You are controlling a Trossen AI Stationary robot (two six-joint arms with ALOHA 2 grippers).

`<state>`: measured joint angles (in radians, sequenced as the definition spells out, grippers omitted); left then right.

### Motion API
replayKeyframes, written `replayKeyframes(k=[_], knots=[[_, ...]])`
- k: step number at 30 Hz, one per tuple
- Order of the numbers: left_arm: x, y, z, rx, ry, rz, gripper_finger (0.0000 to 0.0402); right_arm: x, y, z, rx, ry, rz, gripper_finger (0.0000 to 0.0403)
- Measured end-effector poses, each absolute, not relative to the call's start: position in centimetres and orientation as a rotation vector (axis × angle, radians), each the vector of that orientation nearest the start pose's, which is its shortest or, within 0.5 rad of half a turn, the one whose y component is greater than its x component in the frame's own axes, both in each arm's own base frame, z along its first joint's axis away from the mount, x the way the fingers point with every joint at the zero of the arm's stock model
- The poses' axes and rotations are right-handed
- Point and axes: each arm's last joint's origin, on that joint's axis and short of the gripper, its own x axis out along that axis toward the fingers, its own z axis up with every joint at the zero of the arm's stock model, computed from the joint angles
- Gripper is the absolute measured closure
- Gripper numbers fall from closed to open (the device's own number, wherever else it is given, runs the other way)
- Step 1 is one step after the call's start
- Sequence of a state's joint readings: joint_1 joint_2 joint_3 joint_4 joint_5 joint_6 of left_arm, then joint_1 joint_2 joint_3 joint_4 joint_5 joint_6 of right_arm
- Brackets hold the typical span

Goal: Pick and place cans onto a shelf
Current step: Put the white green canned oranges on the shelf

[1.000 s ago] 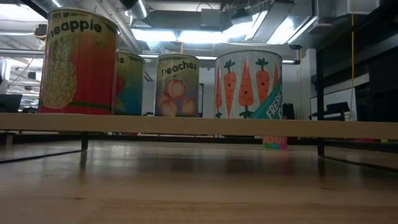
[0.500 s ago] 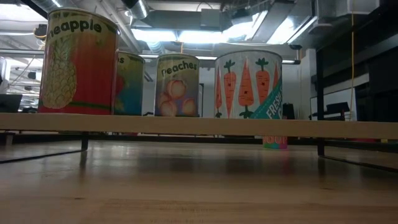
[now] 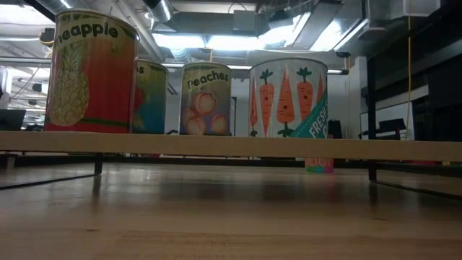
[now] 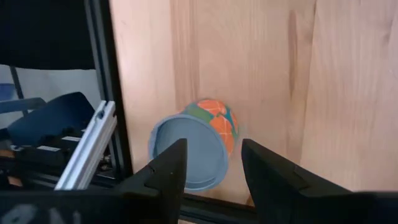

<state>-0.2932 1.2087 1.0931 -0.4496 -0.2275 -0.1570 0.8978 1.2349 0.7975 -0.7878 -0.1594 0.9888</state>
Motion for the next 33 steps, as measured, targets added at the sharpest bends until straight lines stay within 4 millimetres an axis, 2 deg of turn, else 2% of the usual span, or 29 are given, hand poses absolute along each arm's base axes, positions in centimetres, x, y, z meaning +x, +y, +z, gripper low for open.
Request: replayKeyframes(k=[8,19,25,29,33], knots=[[24.9,-6.8,33.0,-0.006,0.549,-0.021,0.038,13.2,17.5,20.0,0.311,1.541,0.213,0.0244],[24.9,-6.8,33.0,-0.006,0.55,-0.021,0.04,13.5,18.3,18.2,0.266,1.62,0.173,0.0244],[24.9,-6.8,33.0,-0.006,0.549,-0.022,0.039,13.7,18.5,17.5,0.25,1.644,0.152,0.0247],[24.9,-6.8,33.0,-0.006,0.55,-0.022,0.0383,13.7,18.6,17.5,0.253,1.643,0.157,0.0273],[24.9,-6.8,33.0,-0.005,0.55,-0.022,0.038,13.7,18.6,17.5,0.264,1.651,0.171,0.0322]])
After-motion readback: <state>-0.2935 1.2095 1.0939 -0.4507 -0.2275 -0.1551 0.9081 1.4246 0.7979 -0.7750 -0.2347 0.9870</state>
